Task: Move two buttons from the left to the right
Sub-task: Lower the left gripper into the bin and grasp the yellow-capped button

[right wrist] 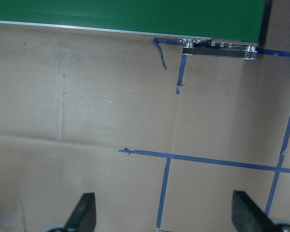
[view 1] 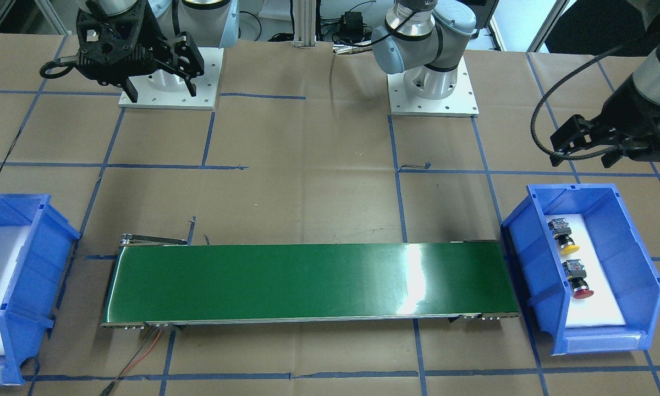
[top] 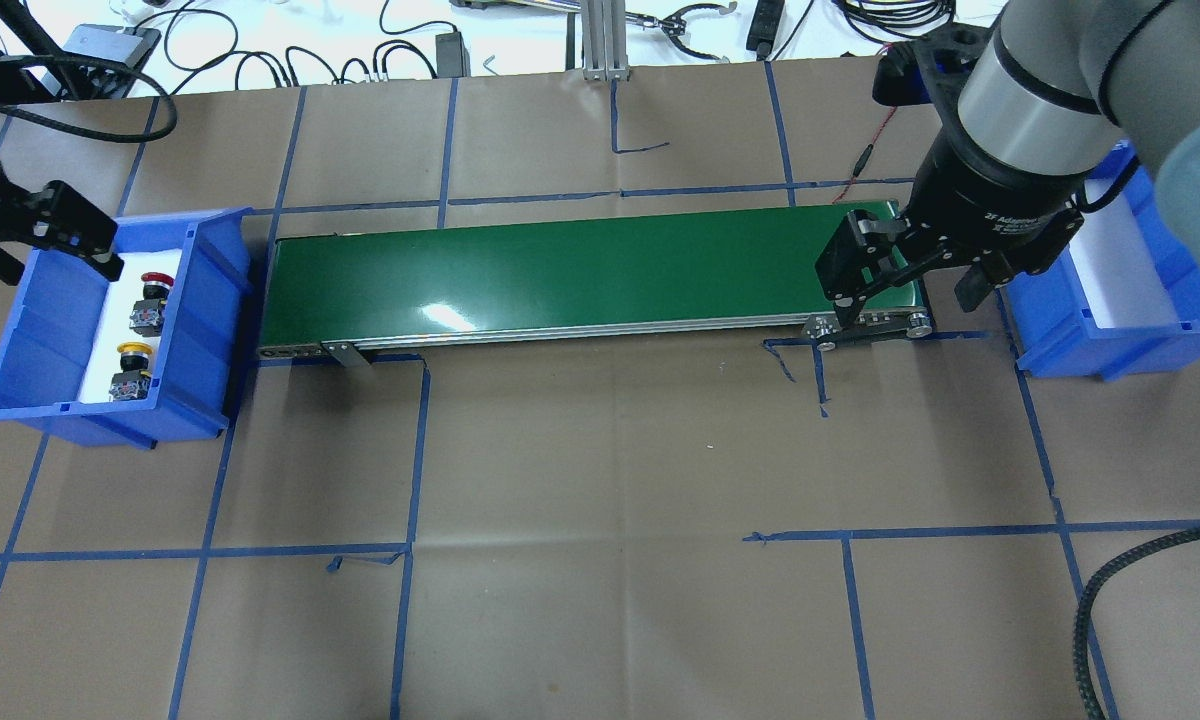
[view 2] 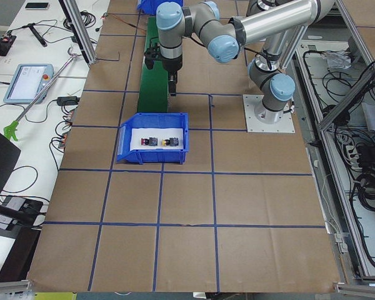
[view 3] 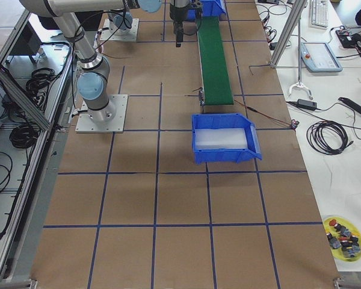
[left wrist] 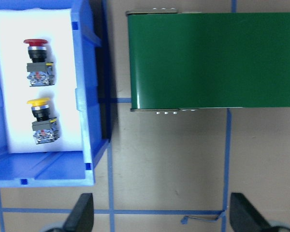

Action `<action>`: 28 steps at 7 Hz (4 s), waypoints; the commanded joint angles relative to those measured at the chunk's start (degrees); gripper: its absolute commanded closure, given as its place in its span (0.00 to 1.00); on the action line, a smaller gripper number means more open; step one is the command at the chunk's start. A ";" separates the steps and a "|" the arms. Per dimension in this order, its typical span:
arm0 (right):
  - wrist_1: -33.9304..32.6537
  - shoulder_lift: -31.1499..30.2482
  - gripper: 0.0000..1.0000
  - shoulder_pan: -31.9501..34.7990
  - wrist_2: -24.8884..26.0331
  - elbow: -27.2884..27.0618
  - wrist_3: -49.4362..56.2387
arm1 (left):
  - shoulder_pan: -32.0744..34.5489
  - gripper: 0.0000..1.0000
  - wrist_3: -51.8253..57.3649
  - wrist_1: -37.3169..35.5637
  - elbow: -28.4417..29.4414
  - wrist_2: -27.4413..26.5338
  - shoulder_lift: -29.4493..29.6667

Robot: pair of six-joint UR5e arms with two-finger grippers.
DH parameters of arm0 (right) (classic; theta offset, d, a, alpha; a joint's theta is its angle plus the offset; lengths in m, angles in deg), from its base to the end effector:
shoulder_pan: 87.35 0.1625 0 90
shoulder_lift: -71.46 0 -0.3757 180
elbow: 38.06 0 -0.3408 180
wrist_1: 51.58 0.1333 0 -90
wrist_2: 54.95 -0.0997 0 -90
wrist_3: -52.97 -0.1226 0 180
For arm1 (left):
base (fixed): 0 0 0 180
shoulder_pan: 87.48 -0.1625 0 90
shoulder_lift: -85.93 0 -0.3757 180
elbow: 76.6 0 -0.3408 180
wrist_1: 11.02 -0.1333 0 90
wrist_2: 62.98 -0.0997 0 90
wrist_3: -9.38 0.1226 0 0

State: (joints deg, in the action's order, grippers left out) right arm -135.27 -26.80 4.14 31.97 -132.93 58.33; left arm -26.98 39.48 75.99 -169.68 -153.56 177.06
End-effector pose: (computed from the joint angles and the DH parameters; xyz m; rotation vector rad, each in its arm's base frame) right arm 0.1497 -0.3758 0.4271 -0.1822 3.0798 0.0758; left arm 0.1039 -0.4518 0.3884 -0.0166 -3.1395 -0.0369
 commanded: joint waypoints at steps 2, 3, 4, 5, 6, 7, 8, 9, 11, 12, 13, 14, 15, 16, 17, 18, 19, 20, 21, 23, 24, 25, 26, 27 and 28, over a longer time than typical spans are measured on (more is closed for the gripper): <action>-0.07 0.00 0.00 -0.18 0.00 0.04 0.00 | -10.82 0.00 10.57 -0.08 0.18 0.14 1.68; -0.07 0.00 0.00 -0.09 0.00 0.04 0.09 | -11.19 0.00 10.59 -1.22 0.18 0.14 2.29; -0.07 0.00 0.00 -0.09 0.00 0.04 0.00 | -11.10 0.00 10.59 -3.05 0.09 0.14 4.03; -0.07 0.00 0.00 -0.09 0.00 0.04 0.09 | -10.67 0.00 10.16 -5.94 -1.13 0.49 5.27; -0.16 0.00 0.00 0.00 0.00 0.04 0.00 | -10.40 0.00 9.63 -9.19 -2.18 1.71 6.15; -0.16 0.00 0.00 0.09 0.00 0.04 0.00 | -8.57 0.00 7.10 -11.31 -3.24 1.64 7.55; -0.16 0.00 0.00 0.09 0.00 0.04 0.09 | -7.16 0.00 6.99 -15.51 -4.81 1.55 8.44; -0.16 -0.09 0.00 0.09 0.00 0.12 0.09 | -6.97 0.00 7.08 -20.95 -7.61 1.55 9.93; -0.25 0.00 0.00 0.09 0.09 0.13 0.09 | -6.97 0.00 7.08 -30.72 -12.54 1.64 13.00; -0.25 0.00 0.00 0.09 0.09 0.13 0.09 | -6.88 0.00 6.99 -34.85 -14.74 1.64 14.58; -0.25 0.00 0.00 0.09 0.09 0.13 0.09 | -6.88 0.00 6.99 -37.06 -16.59 1.64 15.47; -0.25 -0.09 0.00 0.09 0.09 0.13 0.09 | -6.80 0.00 6.90 -39.26 -17.13 1.73 17.13; -0.25 0.00 0.00 0.09 0.09 0.13 0.09 | -6.71 0.00 6.90 -40.68 -17.14 1.73 19.24; -0.25 0.00 0.00 0.09 0.09 0.13 0.09 | -6.62 0.00 6.90 -41.30 -17.14 1.73 19.87; -0.25 -0.09 0.00 0.09 0.09 0.13 0.09 | -6.18 0.00 6.81 -41.31 -17.48 1.73 19.87; -0.25 0.00 0.00 0.09 0.09 0.13 0.09 | -6.09 0.00 6.29 -41.31 -17.92 1.73 19.87; -0.25 0.00 0.00 0.09 0.09 0.13 0.09 | -6.09 0.13 6.29 -41.31 -17.93 1.90 19.79; -0.16 -0.09 0.00 0.09 0.09 0.13 0.09 | -6.09 0.42 6.20 -41.13 -17.84 1.81 19.70; -0.16 0.00 0.00 0.09 0.09 0.13 0.09 | -6.09 0.62 6.20 -41.13 -17.84 1.81 19.52; -0.16 0.00 0.00 0.09 0.09 0.04 0.00 | -6.18 0.90 6.11 -40.61 -17.58 1.73 18.91; -0.07 0.00 0.00 0.09 0.00 0.04 0.00 | -6.18 0.92 6.28 -40.34 -16.62 1.73 17.51; -0.07 0.00 0.00 0.09 0.00 0.04 0.09 | -6.18 0.92 6.37 -38.77 -15.30 2.42 16.28; -0.07 0.00 0.00 0.09 0.00 0.04 0.09 | -6.18 0.92 6.63 -34.15 -12.85 2.60 14.18; -0.07 0.00 0.00 0.09 0.00 0.04 0.00 | -6.18 0.92 6.64 -27.57 -8.65 2.60 12.85; -0.16 0.00 0.00 -0.17 0.18 0.12 0.09 | -6.09 0.92 6.55 -20.37 -3.82 2.60 12.58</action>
State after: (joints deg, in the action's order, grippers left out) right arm -135.37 -26.80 4.16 32.02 -132.88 58.37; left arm -33.15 46.06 47.72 -178.70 -151.01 190.55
